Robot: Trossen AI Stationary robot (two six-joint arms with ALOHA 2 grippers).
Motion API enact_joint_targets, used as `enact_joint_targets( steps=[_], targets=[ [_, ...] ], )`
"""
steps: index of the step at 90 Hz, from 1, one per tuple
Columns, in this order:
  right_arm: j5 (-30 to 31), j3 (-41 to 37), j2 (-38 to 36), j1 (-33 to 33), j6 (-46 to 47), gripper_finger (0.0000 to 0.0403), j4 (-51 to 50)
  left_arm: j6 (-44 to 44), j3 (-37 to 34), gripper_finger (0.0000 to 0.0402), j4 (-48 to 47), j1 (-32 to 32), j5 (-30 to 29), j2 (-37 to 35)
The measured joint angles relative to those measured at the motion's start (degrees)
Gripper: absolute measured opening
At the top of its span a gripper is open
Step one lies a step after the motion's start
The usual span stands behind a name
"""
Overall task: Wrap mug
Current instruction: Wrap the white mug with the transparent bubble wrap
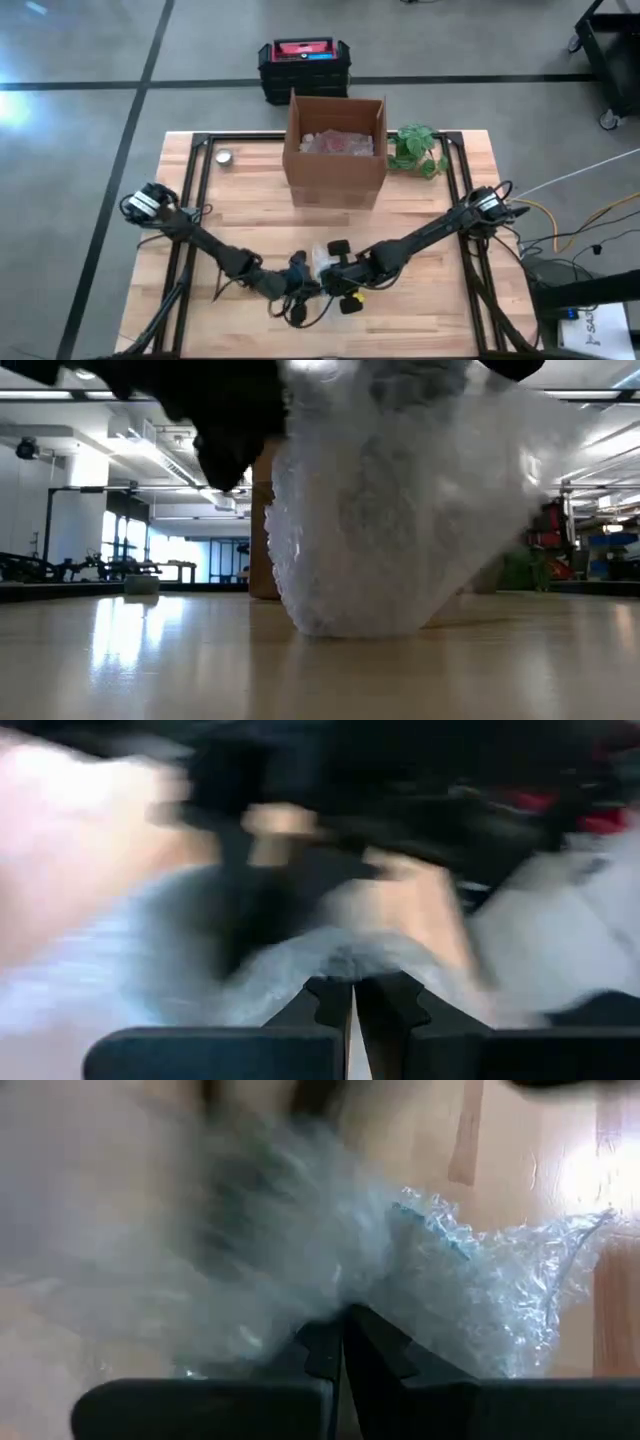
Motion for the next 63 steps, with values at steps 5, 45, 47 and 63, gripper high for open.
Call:
enact_joint_targets(
  steps=[5, 45, 47, 63],
  targets=[
    [-0.1, 0.0, 0.0, 0.0, 0.0, 0.0000, 0.1, -0.1, 0.0, 0.0000, 0.0, 0.9, 0.0, 0.0],
    [-0.6, 3.4, -6.7, 0.6, 0.6, 0.0000, -7.6, -5.0, 0.3, 0.0000, -1.7, 2.6, -0.1, 2.1],
    [-0.6, 3.4, -6.7, 0.6, 0.6, 0.0000, -6.8, -5.0, 0.3, 0.0000, -1.8, 2.6, -0.1, 2.1],
    [-3.0, 3.0, -4.8, 0.7, 1.2, 0.0000, -2.9, -5.0, 0.3, 0.0000, -1.6, 2.6, 0.2, 2.0]
  ],
)
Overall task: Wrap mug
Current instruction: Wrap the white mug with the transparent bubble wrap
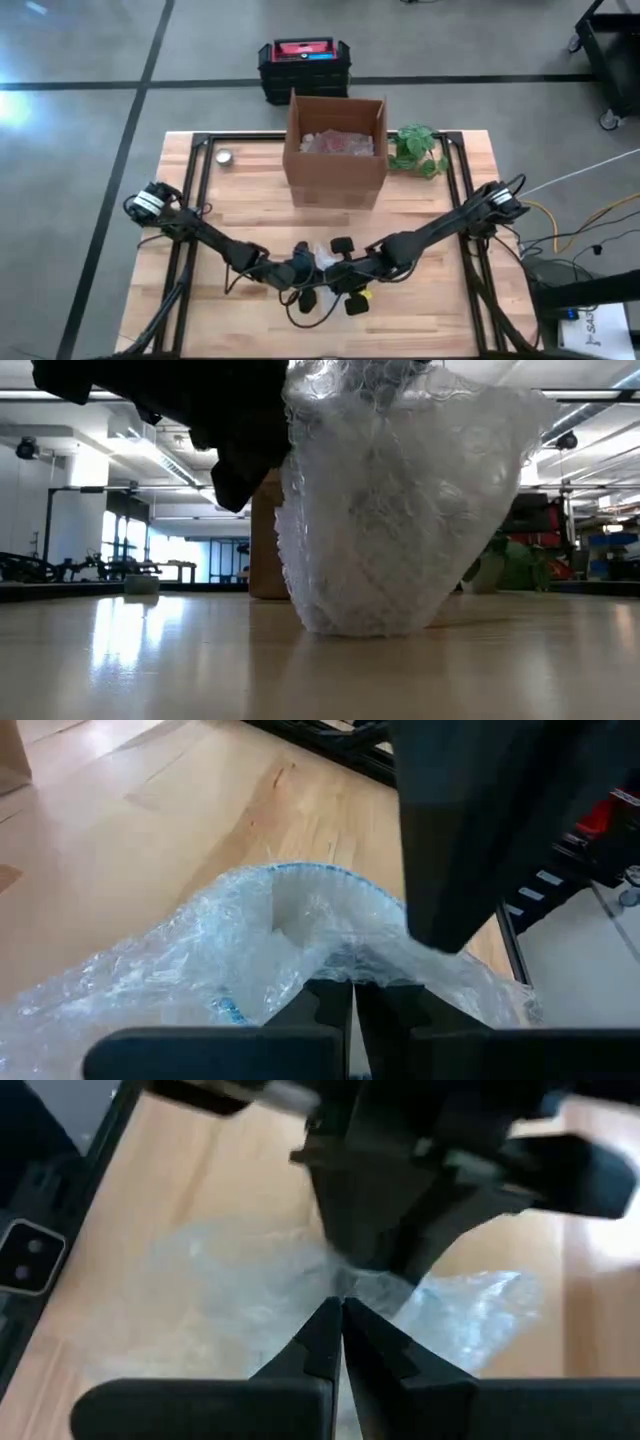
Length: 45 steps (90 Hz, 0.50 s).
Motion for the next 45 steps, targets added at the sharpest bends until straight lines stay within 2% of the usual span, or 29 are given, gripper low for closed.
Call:
enact_joint_targets(
  steps=[24, 45],
  targets=[
    [0.3, -2.3, 4.7, -0.1, 0.9, 0.0000, 0.6, 0.2, -0.2, 0.0000, -0.3, -0.2, 0.2, -1.0],
    [-0.5, -2.5, 6.0, -0.9, 0.9, 0.0000, 0.9, -0.6, -0.3, 0.0000, -0.9, -0.2, 1.5, -2.1]
  ],
)
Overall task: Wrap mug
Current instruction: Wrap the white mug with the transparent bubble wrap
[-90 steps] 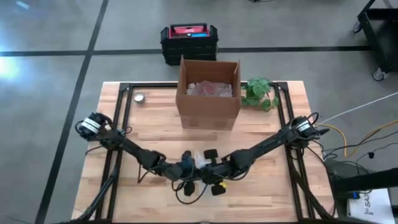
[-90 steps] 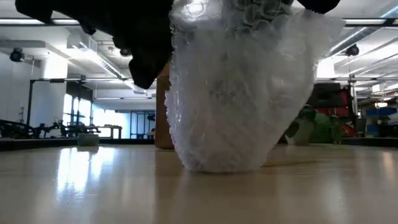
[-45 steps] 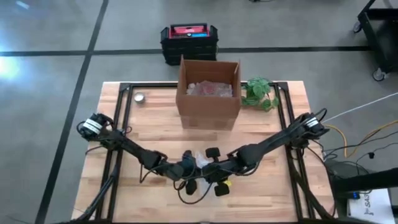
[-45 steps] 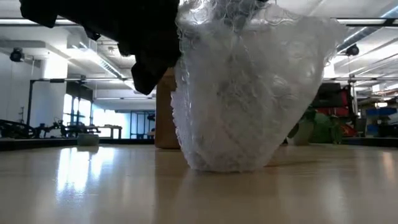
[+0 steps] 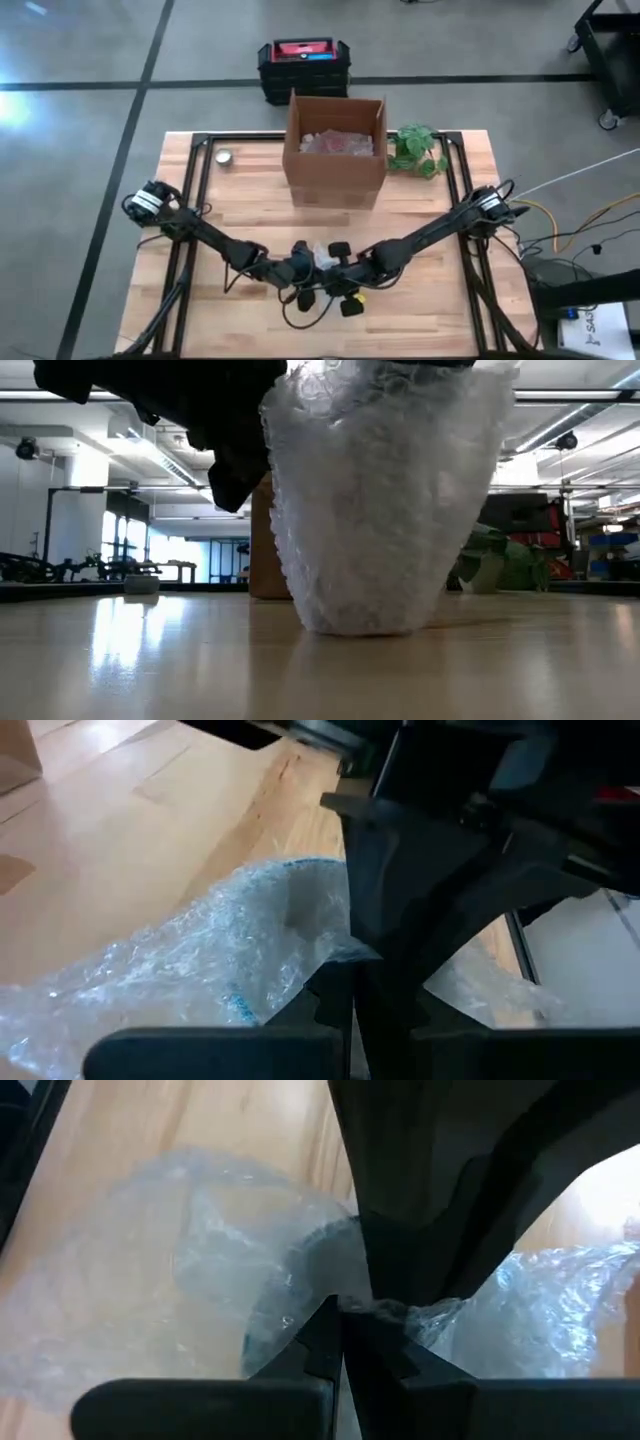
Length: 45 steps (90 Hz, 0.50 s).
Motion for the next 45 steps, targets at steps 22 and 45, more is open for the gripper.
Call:
enact_joint_targets(
  steps=[22, 45],
  targets=[
    [0.1, -0.2, 0.1, -0.1, 1.1, 0.0000, -0.6, 1.0, -0.1, 0.0000, -0.2, -1.3, -1.0, -2.6],
    [0.5, -0.2, 0.1, 0.1, 0.7, 0.0000, -0.3, 8.8, 0.1, 0.0000, -2.4, -1.4, -10.6, -5.4]
  ],
)
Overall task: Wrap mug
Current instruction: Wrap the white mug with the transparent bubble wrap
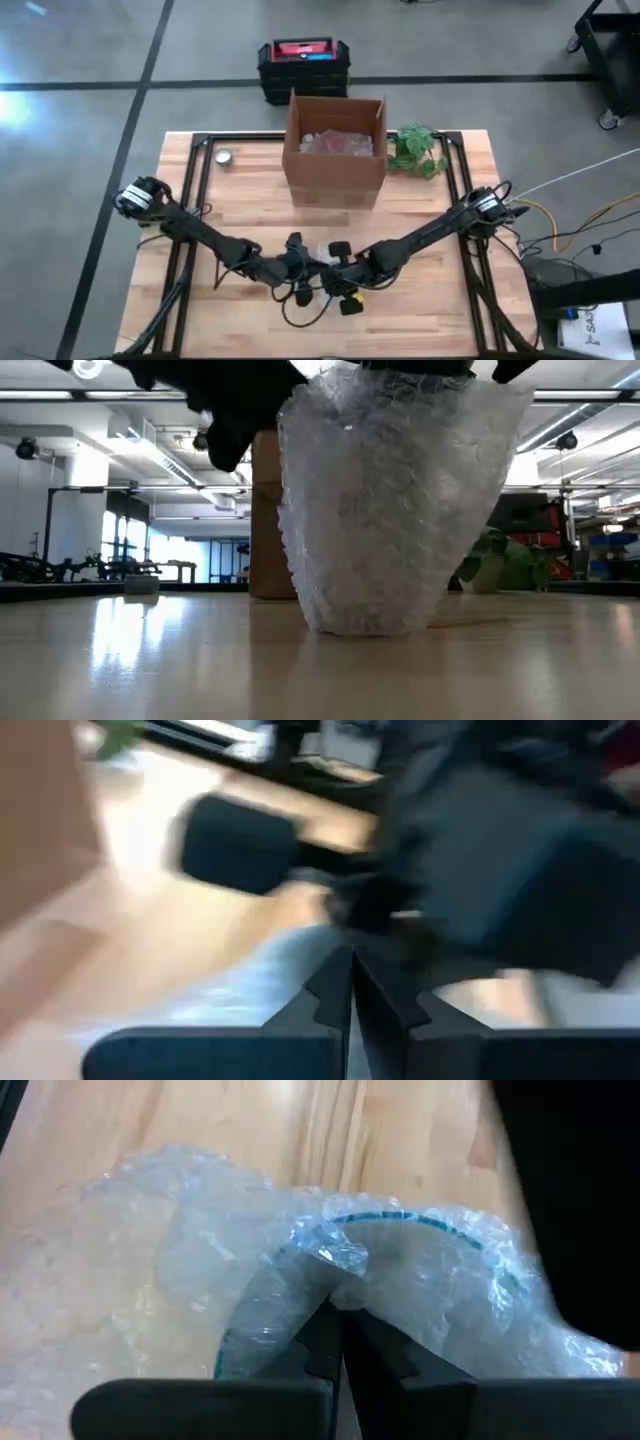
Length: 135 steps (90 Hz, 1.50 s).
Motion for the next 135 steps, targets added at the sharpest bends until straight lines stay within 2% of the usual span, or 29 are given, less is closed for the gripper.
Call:
enact_joint_targets(
  steps=[8, 37, 76, 86, 113, 135],
  targets=[
    [-0.1, -0.1, 0.0, 0.0, -0.2, 0.0000, 0.4, 0.9, 0.2, 0.0000, -1.7, 0.4, -1.1, 0.1],
    [-0.3, -0.2, -1.1, 0.0, -0.9, 0.0000, 0.5, -3.1, 0.3, 0.0000, 0.8, 1.0, 1.7, 6.8],
    [0.1, -0.3, -11.6, -0.9, -0.9, 0.0000, -2.3, -1.7, 0.2, 0.0000, 0.0, 0.9, 3.1, 5.8],
    [1.5, -0.3, -9.6, -1.6, -0.6, 0.0000, -1.5, -1.7, 0.2, 0.0000, 0.1, 0.9, 3.1, 5.8],
    [-0.5, -0.4, 0.0, -1.8, 0.3, 0.0000, -0.1, -1.8, 0.2, 0.0000, 0.7, 0.8, 3.6, 5.6],
    [-0.8, -0.3, -2.6, -1.8, -0.5, 0.0000, -1.7, -1.7, 0.1, 0.0000, 1.0, 0.8, 3.4, 5.6]
  ],
)
